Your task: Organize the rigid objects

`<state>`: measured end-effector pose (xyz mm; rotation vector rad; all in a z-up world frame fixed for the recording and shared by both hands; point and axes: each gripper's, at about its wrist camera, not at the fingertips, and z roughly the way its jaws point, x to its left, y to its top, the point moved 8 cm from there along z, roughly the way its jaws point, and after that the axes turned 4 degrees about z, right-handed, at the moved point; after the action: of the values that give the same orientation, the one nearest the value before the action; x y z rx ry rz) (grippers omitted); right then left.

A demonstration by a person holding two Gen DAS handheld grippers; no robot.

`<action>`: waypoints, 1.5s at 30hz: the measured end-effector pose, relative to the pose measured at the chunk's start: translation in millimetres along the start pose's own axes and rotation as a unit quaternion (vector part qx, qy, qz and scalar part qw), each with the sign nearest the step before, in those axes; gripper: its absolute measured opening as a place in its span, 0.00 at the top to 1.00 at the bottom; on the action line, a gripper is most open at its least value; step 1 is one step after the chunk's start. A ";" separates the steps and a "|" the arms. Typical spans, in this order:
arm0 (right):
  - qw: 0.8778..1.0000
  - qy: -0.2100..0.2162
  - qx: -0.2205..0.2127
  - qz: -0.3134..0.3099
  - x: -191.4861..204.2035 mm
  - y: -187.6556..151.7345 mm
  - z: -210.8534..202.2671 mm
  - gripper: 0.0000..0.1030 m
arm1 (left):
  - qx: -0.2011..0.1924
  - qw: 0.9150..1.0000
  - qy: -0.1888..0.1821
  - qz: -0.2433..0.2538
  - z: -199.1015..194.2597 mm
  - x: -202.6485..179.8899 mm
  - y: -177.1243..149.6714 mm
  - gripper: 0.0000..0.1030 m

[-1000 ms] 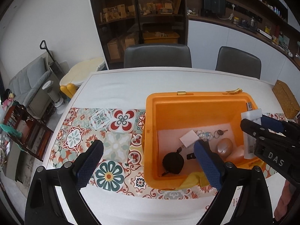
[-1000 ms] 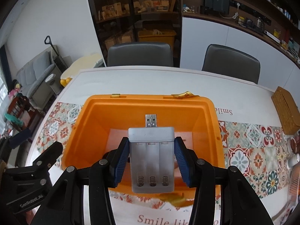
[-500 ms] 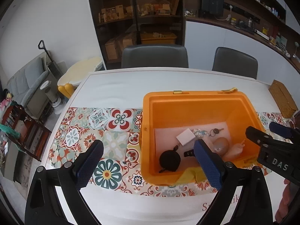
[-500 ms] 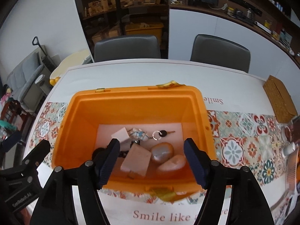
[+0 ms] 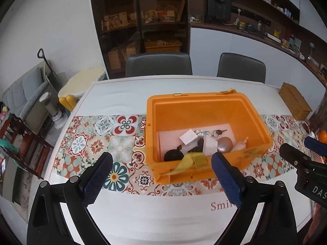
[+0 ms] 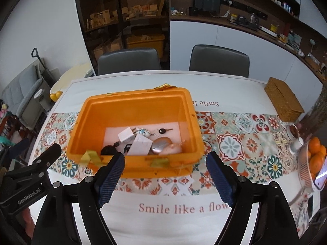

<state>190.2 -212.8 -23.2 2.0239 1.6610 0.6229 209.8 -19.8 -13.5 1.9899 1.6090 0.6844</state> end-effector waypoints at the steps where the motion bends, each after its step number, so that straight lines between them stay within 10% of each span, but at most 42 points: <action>1: 1.000 -0.001 -0.002 0.000 -1.4 -4.6 -5.3 0.20 | -0.002 1.000 0.000 0.002 -5.2 -1.4 -2.8 0.04; 45: 1.000 -0.005 0.014 0.017 -11.6 -82.9 -58.2 0.20 | 0.006 0.999 -0.036 0.016 -64.8 -20.1 -63.4 0.00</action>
<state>88.5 -206.3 -27.0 2.0766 1.6415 0.6037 117.2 -23.7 -7.3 2.0289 1.5463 0.6084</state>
